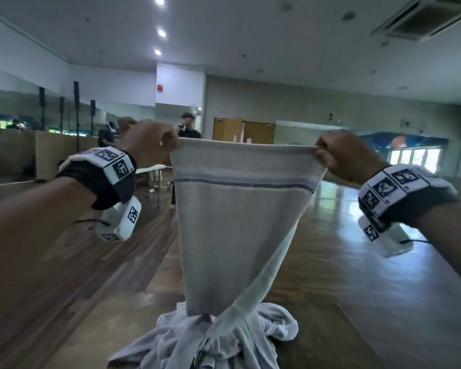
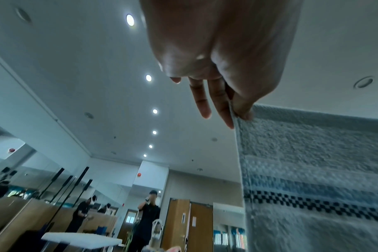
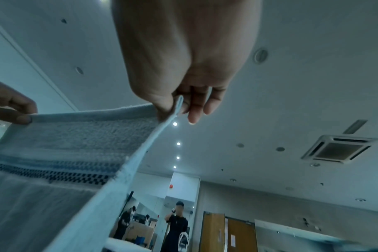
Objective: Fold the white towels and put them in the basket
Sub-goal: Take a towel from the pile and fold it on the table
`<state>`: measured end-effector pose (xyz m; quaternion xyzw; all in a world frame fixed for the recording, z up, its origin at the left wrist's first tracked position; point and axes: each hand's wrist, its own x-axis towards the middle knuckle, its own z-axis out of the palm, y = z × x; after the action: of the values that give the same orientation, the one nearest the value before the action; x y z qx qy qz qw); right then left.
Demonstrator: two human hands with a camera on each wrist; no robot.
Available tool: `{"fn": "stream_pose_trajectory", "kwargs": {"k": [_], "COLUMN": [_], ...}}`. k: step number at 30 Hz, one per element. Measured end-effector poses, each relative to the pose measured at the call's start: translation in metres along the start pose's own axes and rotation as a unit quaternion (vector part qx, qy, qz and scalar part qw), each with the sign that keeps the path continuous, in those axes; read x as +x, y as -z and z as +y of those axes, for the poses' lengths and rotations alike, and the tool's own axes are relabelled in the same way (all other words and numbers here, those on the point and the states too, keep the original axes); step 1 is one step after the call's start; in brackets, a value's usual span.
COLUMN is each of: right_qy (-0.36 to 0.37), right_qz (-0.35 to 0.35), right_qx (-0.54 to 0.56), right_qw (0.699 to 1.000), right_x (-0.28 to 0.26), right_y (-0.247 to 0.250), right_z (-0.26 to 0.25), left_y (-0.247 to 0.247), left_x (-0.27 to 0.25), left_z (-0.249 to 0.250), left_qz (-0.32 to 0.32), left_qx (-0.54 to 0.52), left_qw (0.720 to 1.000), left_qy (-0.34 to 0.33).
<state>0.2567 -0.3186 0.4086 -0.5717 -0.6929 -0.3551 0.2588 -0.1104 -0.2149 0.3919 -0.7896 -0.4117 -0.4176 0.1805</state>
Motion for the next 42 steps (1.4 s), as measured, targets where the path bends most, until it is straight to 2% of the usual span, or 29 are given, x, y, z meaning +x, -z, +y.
{"fn": "stream_pose_trajectory", "kwargs": {"k": [3, 7, 12, 15, 18, 20, 22, 25, 30, 34, 38, 42], "right_qy": [-0.041, -0.048, -0.049, -0.074, -0.091, -0.094, -0.091, -0.093, -0.083, -0.088, -0.090, -0.085], "right_qz": [0.017, 0.059, 0.070, 0.044, -0.050, -0.116, -0.122, -0.041, 0.097, 0.112, 0.092, -0.001], "right_qx": [-0.004, 0.023, 0.050, 0.084, 0.107, 0.096, 0.085, 0.097, 0.108, 0.109, 0.133, 0.150], "right_qw": [0.999, 0.997, 0.995, 0.993, 0.989, 0.984, 0.985, 0.990, 0.986, 0.984, 0.983, 0.985], "right_x": [0.018, 0.041, 0.060, 0.064, 0.059, 0.051, 0.047, 0.054, 0.080, 0.086, 0.075, 0.055], "right_y": [0.035, 0.073, 0.091, 0.073, 0.027, -0.007, -0.033, -0.044, -0.011, 0.012, 0.021, 0.021], "right_z": [0.004, 0.003, 0.001, 0.003, 0.005, 0.004, 0.002, 0.002, -0.002, -0.003, -0.008, -0.011], "left_y": [0.038, 0.081, 0.101, 0.085, 0.040, 0.006, -0.020, -0.025, 0.013, 0.033, 0.040, 0.043], "left_x": [0.023, 0.048, 0.064, 0.066, 0.057, 0.044, 0.035, 0.041, 0.068, 0.074, 0.064, 0.042], "left_z": [0.002, 0.015, 0.023, 0.010, -0.012, -0.022, -0.029, -0.035, -0.024, -0.017, -0.015, -0.017], "left_qz": [0.020, 0.043, 0.054, 0.020, -0.075, -0.107, -0.122, -0.087, 0.061, 0.095, 0.051, -0.042], "left_qx": [0.023, 0.043, 0.060, 0.056, 0.075, 0.070, 0.057, 0.059, 0.067, 0.060, 0.054, 0.052], "left_qw": [0.999, 0.998, 0.997, 0.998, 0.994, 0.991, 0.990, 0.994, 0.996, 0.994, 0.997, 0.997], "left_qy": [-0.010, -0.028, -0.008, 0.036, 0.028, 0.031, 0.031, 0.024, 0.014, 0.020, 0.017, 0.036]}}
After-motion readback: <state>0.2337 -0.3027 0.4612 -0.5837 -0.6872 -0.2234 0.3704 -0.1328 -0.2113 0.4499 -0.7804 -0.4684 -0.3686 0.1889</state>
